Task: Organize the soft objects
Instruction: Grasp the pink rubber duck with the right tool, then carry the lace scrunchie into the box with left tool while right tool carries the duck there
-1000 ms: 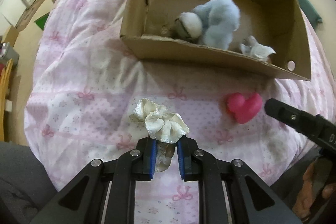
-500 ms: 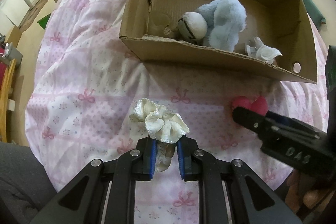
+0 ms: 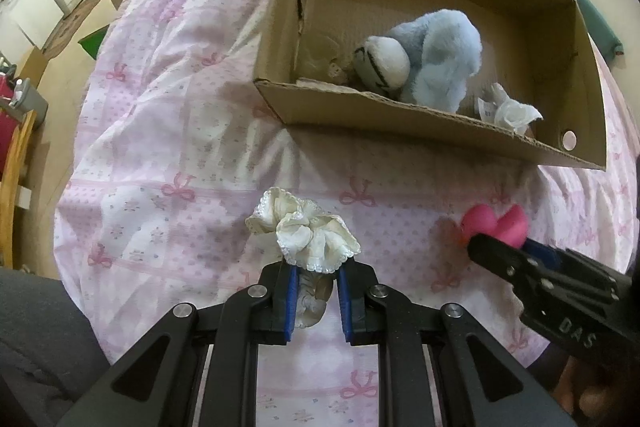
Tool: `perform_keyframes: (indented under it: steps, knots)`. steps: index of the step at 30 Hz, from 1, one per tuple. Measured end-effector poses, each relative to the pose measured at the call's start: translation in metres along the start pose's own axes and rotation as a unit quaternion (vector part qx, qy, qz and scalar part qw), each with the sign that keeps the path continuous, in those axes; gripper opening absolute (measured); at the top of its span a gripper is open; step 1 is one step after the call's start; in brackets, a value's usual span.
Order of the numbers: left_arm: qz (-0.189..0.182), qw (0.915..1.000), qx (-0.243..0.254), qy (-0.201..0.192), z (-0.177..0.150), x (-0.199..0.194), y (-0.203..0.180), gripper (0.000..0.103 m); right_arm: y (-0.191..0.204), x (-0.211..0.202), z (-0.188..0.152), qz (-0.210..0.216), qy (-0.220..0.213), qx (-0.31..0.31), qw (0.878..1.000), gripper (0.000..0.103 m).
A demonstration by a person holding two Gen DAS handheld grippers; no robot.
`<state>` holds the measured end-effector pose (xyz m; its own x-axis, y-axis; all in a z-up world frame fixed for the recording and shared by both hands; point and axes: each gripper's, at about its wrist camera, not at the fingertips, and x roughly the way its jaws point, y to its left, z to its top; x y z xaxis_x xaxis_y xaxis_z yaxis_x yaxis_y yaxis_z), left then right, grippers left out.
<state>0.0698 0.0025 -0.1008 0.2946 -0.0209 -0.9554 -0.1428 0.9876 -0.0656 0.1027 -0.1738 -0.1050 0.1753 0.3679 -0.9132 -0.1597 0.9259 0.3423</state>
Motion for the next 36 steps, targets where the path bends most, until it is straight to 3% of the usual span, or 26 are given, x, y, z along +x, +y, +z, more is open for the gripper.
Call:
perform_keyframes:
  steps: [10, 21, 28, 36]
  knots:
    - [-0.006, 0.9996, 0.006, -0.026, -0.003, -0.033, -0.001, 0.015, 0.007, -0.034, -0.016, 0.009, -0.024, -0.007, 1.000, 0.045]
    - [-0.036, 0.9929, 0.012, -0.112, 0.012, -0.110, 0.006, 0.015, -0.009, -0.111, -0.022, 0.040, -0.102, 0.015, 0.994, 0.045]
    - [-0.047, 0.9871, 0.026, -0.151, 0.037, -0.132, 0.007, 0.015, -0.018, -0.138, -0.004, 0.055, -0.157, 0.017, 0.986, 0.045]
    - [-0.038, 0.9838, 0.055, -0.166, 0.077, -0.124, -0.004, 0.015, -0.017, -0.152, 0.031, 0.045, -0.201, -0.007, 0.979, 0.045]
